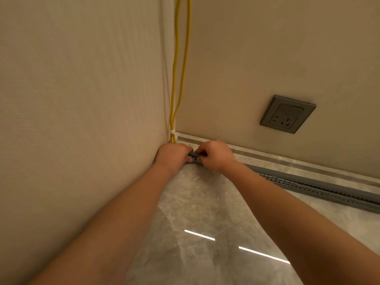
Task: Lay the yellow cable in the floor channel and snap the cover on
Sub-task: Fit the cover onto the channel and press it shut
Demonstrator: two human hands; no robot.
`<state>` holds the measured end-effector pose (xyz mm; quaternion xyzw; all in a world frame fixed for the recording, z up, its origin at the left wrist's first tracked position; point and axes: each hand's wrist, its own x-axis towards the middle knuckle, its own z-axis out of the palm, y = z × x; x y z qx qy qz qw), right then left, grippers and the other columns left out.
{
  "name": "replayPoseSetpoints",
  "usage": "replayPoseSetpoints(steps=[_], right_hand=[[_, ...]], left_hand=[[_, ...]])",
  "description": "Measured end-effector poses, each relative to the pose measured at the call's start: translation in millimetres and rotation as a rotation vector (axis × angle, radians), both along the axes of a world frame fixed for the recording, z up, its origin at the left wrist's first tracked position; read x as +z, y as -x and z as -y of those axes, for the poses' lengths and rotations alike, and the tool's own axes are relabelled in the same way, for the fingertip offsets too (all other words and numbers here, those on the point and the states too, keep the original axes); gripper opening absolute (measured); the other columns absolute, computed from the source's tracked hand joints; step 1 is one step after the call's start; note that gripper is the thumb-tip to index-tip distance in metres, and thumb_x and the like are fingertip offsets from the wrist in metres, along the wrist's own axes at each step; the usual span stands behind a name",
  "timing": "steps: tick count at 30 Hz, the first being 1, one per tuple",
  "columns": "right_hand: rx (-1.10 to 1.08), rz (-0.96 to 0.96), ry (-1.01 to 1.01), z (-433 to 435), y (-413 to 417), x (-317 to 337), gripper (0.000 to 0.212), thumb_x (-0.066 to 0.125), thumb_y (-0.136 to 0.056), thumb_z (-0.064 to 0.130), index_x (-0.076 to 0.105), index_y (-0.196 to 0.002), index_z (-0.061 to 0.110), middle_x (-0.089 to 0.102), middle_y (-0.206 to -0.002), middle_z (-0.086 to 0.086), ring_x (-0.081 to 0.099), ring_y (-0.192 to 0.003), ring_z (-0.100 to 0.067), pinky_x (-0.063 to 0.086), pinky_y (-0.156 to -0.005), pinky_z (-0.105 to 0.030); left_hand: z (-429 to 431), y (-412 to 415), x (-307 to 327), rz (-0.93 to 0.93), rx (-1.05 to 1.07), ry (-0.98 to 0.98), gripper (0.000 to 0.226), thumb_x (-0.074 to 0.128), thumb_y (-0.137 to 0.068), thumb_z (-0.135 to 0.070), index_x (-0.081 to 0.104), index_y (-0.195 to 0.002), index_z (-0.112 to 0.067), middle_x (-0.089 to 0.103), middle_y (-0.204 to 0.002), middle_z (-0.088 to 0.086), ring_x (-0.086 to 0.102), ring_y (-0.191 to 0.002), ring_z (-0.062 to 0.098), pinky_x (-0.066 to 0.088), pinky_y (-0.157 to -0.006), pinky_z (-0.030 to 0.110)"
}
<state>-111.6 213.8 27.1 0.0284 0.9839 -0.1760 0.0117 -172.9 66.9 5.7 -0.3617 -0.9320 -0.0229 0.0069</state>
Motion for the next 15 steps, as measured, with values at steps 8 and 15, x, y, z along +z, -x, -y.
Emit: replayPoseSetpoints(steps=[8,15], right_hand=[[-0.029,-0.106,-0.229,5,-11,-6,0.025,0.063,-0.082,0.032,0.066,-0.101,0.017,0.060,-0.106,-0.003,0.056,-0.100,-0.025,0.040,-0.064,-0.031],[0.065,-0.068,-0.360,7,-7,1,0.026,0.053,-0.090,0.028,0.065,-0.102,0.008,0.061,-0.104,-0.011,0.060,-0.095,-0.033,0.036,-0.062,-0.033]], left_hand=[[-11,7,22,0.120,0.031,0.152,0.025,0.053,-0.095,-0.040,0.066,-0.102,-0.020,0.068,-0.102,0.005,0.063,-0.098,0.025,0.039,-0.067,0.029],[-9,-7,0,-0.061,-0.009,0.068,0.035,0.052,-0.096,-0.033,0.054,-0.127,-0.015,0.048,-0.127,0.007,0.055,-0.112,0.028,0.048,-0.084,0.039]])
